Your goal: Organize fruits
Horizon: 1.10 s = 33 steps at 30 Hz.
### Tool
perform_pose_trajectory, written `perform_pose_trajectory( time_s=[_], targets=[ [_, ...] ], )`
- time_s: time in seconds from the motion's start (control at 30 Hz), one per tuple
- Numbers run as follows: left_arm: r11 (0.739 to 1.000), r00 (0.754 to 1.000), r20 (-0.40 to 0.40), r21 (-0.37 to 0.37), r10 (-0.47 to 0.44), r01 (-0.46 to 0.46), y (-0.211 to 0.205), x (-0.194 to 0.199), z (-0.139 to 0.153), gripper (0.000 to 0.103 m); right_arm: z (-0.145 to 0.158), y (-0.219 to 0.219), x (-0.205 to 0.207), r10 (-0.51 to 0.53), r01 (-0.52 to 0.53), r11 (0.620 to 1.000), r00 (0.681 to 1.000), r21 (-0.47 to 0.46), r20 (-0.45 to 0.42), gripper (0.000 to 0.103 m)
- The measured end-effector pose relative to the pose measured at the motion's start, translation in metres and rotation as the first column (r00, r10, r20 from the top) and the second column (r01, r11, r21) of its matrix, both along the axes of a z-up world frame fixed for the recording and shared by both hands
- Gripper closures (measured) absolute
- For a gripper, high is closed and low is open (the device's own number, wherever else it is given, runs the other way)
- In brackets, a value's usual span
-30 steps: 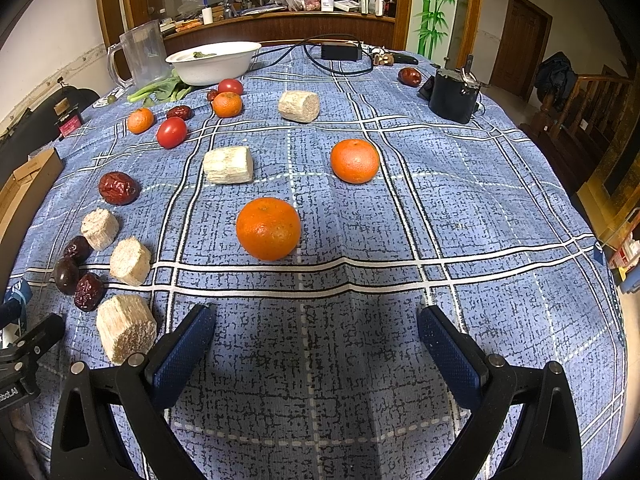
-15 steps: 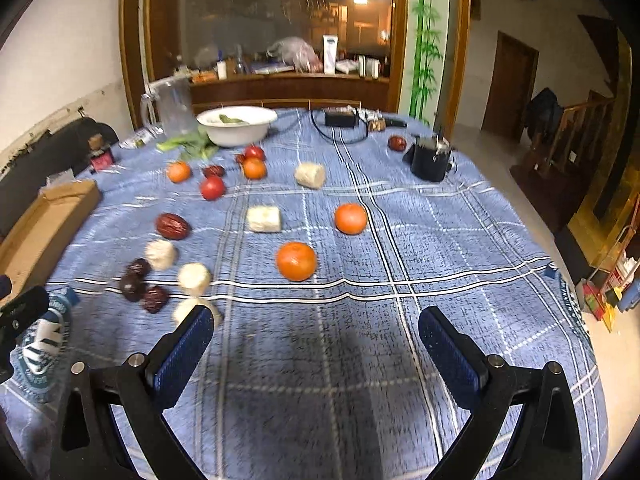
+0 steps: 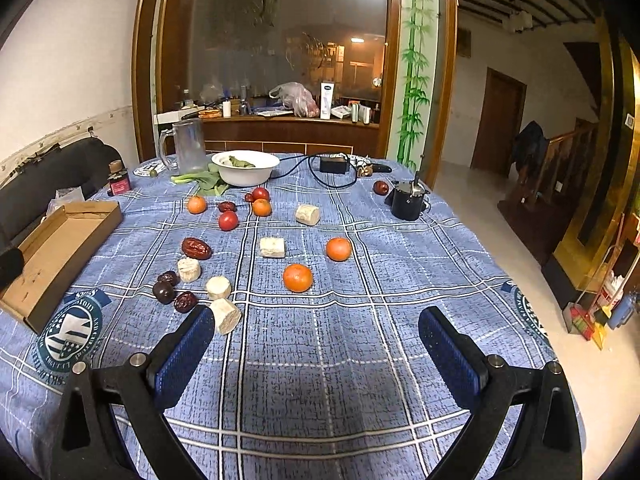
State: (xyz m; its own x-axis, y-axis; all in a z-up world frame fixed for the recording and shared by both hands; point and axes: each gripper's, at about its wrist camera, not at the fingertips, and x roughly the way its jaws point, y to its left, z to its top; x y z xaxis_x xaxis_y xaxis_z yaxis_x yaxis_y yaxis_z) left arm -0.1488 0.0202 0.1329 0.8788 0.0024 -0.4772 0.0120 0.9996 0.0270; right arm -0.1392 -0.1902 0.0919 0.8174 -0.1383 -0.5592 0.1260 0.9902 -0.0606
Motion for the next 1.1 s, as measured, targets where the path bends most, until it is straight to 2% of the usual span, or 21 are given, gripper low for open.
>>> perform_pose_trajectory(
  time_s=[0.4, 0.57, 0.83, 1.1],
  targets=[
    [0.998, 0.985, 0.169, 0.029, 0.043, -0.049, 0.015, -0.047, 0.044, 0.008, 0.019, 0.005, -0.030, 0.013, -0.011, 0.999, 0.999, -0.039, 0.051, 0.001],
    [0.996, 0.975, 0.209, 0.029, 0.073, -0.081, 0.022, -0.054, 0.053, 0.008, 0.024, 0.008, -0.034, 0.024, -0.021, 0.999, 0.998, -0.049, 0.060, 0.002],
    [0.995, 0.977, 0.195, 0.033, 0.089, -0.098, 0.026, -0.047, 0.048, 0.008, 0.021, 0.013, -0.029, 0.044, -0.041, 0.998, 0.998, -0.057, 0.045, 0.006],
    [0.997, 0.987, 0.144, 0.019, 0.072, -0.076, 0.030, -0.034, 0.032, 0.008, 0.011, 0.013, -0.019, 0.062, -0.061, 0.997, 0.998, -0.052, 0.012, 0.012]
  ],
)
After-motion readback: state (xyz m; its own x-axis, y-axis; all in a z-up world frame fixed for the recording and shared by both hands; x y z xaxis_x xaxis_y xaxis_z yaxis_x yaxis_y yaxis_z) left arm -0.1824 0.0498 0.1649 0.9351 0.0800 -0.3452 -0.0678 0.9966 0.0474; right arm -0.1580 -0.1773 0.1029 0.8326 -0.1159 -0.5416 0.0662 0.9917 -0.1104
